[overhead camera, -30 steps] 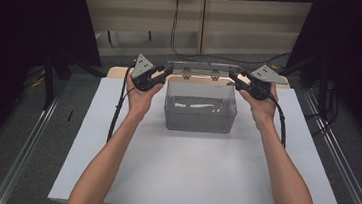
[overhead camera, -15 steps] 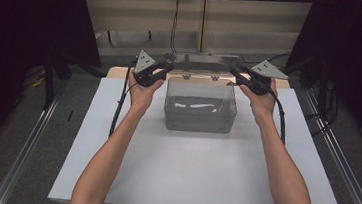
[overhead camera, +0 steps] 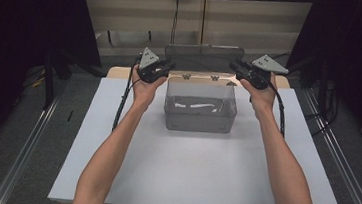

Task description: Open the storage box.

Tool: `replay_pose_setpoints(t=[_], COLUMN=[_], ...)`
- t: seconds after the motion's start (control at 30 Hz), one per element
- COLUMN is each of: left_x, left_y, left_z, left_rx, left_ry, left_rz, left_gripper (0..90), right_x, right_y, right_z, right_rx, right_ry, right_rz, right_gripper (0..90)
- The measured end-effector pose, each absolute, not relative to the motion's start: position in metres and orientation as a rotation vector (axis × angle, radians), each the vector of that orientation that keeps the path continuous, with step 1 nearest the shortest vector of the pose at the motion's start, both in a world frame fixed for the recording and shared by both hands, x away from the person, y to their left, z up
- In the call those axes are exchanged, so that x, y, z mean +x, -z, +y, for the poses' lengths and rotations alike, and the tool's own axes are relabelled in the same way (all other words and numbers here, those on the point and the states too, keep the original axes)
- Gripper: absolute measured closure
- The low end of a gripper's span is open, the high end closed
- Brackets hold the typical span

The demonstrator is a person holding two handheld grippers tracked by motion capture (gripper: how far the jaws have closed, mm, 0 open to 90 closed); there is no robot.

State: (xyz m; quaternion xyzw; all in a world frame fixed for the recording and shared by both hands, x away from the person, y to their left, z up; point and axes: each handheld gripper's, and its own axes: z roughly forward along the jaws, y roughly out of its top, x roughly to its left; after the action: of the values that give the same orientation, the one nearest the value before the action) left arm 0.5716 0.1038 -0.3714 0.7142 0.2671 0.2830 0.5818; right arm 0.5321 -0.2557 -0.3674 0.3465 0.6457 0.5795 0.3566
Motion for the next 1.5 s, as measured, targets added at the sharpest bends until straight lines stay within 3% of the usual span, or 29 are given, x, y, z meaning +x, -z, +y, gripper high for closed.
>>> replay_pose_setpoints(t=[0.5,1.2,1.33,1.5], left_x=[0.580,0.585,0.586,0.586], left_y=[0.368,0.370,0.370,0.370], left_z=[0.103,0.102,0.102,0.103], left_rx=[1.688,1.692,1.693,1.695], left_ry=[-0.672,-0.666,-0.664,-0.656], left_rz=[0.633,0.645,0.648,0.648], left_gripper=[71.6,72.2,72.2,72.4], right_x=[0.541,0.555,0.557,0.561], right_y=[0.381,0.408,0.408,0.405], right_z=[-0.255,-0.254,-0.257,-0.254], right_rx=[0.970,1.045,1.077,1.047], right_ry=[-1.485,-1.458,-1.461,-1.486], right_rz=[1.708,1.767,1.749,1.759], right_gripper=[51.2,49.8,43.6,52.8])
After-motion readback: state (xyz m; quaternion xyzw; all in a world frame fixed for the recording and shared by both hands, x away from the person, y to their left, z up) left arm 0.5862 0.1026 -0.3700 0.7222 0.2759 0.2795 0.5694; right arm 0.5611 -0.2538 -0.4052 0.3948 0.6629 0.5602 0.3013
